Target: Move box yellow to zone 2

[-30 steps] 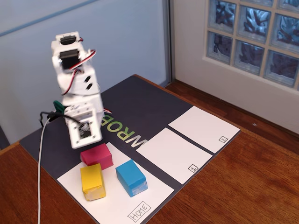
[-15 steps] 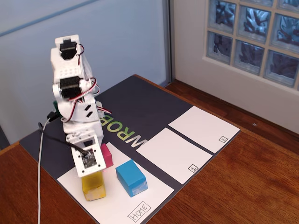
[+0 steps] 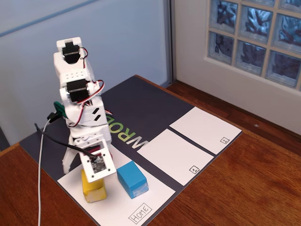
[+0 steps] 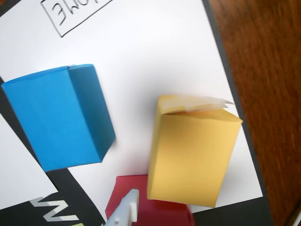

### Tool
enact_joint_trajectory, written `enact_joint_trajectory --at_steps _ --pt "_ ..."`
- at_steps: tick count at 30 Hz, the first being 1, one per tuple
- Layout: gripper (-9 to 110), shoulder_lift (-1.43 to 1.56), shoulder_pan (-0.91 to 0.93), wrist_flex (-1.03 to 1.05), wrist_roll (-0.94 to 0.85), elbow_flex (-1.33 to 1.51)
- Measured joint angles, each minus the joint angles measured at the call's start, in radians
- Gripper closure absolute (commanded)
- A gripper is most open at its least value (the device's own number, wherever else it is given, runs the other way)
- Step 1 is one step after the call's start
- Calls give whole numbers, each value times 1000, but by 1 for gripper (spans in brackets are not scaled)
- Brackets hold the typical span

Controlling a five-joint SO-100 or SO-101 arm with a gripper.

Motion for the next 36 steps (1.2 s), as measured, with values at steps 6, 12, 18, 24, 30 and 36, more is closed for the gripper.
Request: enact_joint_trajectory --at_steps 6,12,18,24,30,36 --pt "53 -15 -25 0 8 0" --pt "54 -18 -32 -67 6 28" --pt "55 -21 -37 -121 -9 83" --pt "55 -20 -35 -150 -14 121" --pt "56 -9 -32 -207 -21 207" --pt "56 5 -23 -281 -38 311"
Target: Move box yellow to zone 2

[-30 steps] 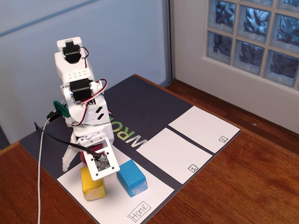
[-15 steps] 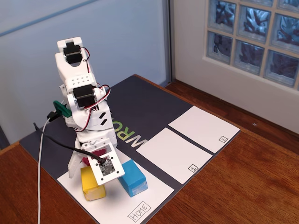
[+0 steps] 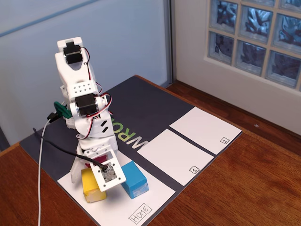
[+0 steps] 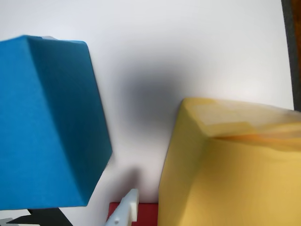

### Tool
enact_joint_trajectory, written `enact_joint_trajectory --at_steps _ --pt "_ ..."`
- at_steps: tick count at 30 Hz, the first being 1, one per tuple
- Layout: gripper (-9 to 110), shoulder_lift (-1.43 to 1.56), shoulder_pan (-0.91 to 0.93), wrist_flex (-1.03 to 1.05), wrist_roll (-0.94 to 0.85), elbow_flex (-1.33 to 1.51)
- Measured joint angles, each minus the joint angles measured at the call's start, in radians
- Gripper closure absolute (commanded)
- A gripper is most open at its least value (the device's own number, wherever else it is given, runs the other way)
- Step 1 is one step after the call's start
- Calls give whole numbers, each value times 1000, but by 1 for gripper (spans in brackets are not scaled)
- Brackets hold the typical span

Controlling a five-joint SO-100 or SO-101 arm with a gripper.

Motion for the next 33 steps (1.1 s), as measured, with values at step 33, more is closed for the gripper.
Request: enact_joint_trajectory --at_steps 33 --pt "102 -17 44 -137 -28 75"
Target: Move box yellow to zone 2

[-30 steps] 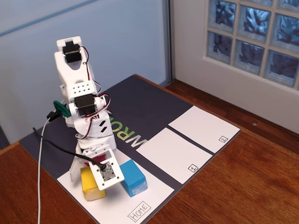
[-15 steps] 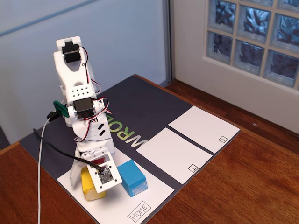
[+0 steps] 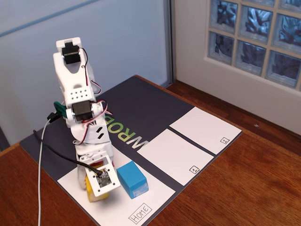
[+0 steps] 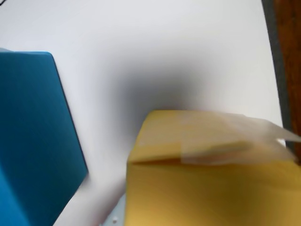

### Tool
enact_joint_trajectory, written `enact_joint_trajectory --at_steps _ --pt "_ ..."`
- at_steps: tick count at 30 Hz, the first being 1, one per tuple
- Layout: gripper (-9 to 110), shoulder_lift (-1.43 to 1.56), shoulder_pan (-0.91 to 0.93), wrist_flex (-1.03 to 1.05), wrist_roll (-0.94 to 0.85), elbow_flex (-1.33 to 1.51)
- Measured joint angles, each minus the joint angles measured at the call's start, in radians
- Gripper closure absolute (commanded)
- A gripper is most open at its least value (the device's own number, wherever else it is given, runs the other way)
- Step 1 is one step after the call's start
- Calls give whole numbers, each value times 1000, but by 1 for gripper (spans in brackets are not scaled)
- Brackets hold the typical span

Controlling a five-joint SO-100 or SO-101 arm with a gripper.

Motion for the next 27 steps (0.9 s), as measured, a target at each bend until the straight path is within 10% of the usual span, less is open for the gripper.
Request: enact_joint_trajectory --at_steps 27 --pt "102 331 -66 595 -9 -362"
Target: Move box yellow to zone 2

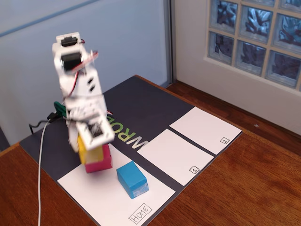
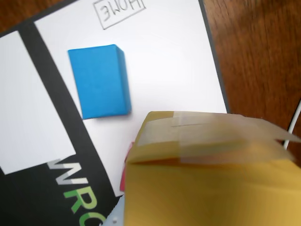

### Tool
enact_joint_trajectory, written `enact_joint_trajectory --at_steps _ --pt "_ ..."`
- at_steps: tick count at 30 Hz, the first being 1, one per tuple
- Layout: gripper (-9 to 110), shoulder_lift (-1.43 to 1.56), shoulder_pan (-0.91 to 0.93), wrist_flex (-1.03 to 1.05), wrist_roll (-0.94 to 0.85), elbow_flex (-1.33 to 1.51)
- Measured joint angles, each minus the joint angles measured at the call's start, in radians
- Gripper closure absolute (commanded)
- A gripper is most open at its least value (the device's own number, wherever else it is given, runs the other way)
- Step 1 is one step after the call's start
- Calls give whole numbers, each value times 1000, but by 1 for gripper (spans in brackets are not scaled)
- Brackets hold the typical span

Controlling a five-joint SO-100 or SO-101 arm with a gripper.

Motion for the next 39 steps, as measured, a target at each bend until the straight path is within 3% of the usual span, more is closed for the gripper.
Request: enact_joint_trajectory --at_steps 27,39 --pt "102 256 -698 287 144 -2" --pt "102 54 -905 115 357 -2"
